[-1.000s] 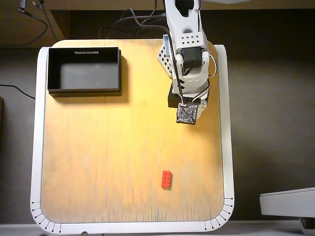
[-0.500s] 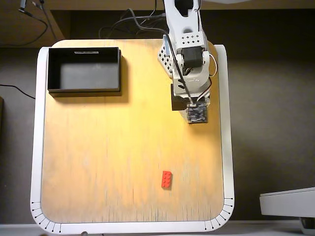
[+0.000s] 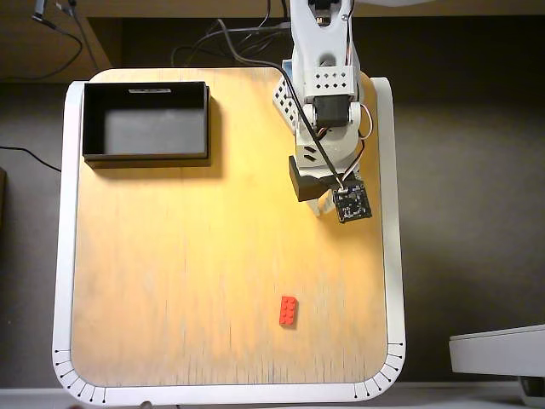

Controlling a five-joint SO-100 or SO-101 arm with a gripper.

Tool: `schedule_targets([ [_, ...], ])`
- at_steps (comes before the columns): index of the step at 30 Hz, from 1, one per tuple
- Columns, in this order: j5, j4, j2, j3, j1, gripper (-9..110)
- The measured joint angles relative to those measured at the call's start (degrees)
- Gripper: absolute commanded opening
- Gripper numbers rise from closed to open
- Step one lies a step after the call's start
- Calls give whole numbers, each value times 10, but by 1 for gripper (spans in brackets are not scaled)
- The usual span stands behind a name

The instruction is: Grasp a lego block and put it in the bin.

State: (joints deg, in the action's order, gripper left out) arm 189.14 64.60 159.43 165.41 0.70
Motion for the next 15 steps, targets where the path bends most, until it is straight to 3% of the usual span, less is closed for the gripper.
schedule_targets([
  [15, -18, -13, -396, -359, 55, 0],
])
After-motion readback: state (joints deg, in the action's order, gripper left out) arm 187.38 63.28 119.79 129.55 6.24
